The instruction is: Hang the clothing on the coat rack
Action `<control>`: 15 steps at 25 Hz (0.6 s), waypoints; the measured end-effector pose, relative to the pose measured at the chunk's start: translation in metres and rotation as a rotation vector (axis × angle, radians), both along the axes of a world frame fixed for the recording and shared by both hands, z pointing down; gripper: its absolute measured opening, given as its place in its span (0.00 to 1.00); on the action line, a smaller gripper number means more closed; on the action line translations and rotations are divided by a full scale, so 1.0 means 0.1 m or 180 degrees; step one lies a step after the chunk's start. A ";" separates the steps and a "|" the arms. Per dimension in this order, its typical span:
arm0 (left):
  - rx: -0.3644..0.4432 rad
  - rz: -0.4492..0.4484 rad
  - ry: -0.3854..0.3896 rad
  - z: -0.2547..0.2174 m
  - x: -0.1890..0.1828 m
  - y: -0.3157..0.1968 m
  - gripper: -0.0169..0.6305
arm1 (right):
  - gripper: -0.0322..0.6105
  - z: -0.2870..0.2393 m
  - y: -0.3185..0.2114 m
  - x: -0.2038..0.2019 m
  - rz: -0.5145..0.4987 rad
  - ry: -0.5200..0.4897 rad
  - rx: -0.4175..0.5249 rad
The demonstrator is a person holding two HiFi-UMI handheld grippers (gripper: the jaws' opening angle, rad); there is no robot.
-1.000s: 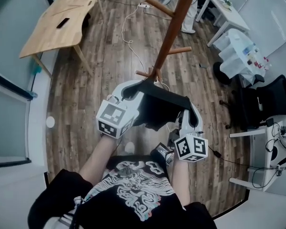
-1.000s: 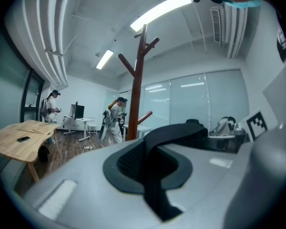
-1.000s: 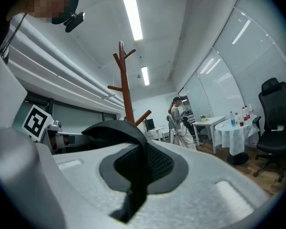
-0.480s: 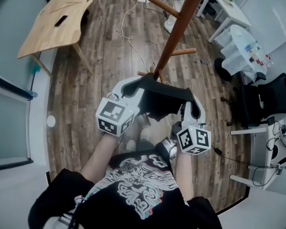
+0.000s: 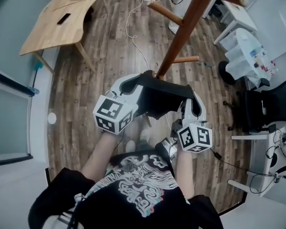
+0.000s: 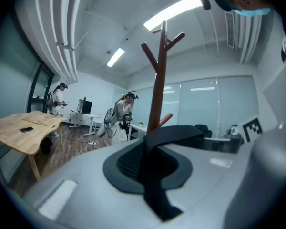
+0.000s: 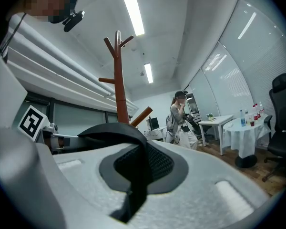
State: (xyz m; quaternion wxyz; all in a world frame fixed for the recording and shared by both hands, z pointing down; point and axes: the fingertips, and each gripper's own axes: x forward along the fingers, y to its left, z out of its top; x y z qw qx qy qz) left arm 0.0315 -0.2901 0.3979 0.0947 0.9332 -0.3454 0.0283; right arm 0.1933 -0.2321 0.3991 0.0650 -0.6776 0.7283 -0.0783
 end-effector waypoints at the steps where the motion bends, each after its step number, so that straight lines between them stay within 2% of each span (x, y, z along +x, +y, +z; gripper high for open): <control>1: -0.0006 -0.0022 -0.0014 0.01 -0.01 -0.04 0.04 | 0.07 0.00 -0.05 0.01 -0.0005 0.0010 0.0001; 15: -0.0152 -0.0106 -0.0064 0.21 0.06 -0.41 0.04 | 0.07 0.13 -0.44 0.12 -0.0076 0.0009 -0.0075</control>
